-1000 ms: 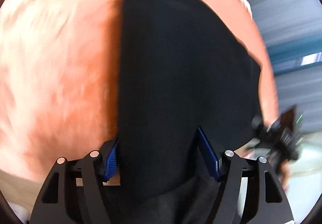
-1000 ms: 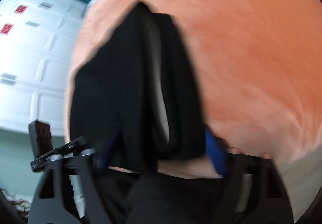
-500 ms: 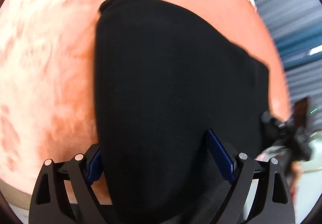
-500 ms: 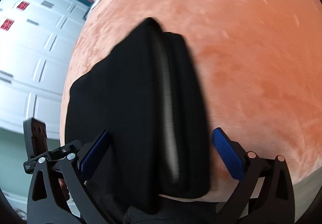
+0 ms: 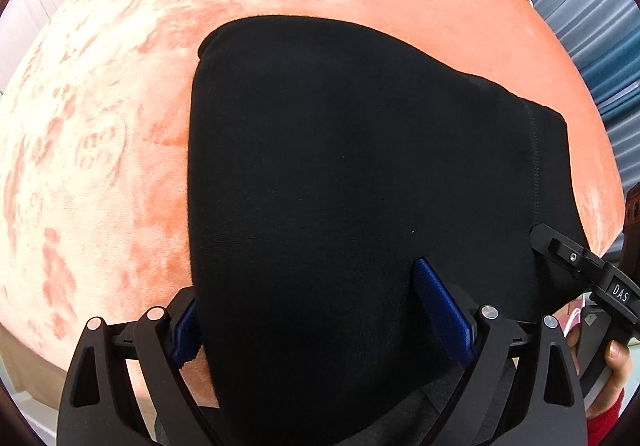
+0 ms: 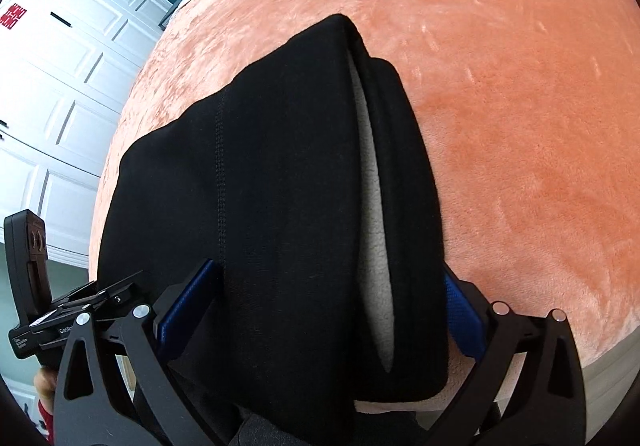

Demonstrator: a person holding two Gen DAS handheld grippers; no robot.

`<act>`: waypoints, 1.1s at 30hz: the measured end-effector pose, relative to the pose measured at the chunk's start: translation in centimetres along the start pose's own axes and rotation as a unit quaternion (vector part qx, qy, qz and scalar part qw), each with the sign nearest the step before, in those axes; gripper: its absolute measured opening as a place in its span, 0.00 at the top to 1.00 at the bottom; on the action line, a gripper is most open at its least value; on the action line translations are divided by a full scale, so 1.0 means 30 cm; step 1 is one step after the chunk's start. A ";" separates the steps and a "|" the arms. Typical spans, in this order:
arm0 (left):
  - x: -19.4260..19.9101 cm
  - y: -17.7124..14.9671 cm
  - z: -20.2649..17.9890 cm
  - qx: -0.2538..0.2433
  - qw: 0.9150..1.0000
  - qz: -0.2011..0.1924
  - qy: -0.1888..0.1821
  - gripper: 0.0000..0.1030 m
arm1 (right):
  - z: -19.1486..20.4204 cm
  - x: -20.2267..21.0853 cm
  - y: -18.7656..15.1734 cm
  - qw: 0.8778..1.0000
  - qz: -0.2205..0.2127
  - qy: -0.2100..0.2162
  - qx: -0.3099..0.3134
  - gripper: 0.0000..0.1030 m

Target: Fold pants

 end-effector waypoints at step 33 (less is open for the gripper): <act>-0.041 0.007 -0.008 0.071 0.995 -0.031 -0.067 0.07 | -0.012 0.011 -0.014 0.993 0.019 0.106 -0.052 0.30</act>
Point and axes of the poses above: each gripper's, at about its wrist camera, not at the fingertips, and x roughly against the way its jaws point, z to its left, y to its top, the point moved 7 cm from there along -x, roughly the way its jaws point, and after that the axes turned 11 degrees about -x, right-handed, at the moved point
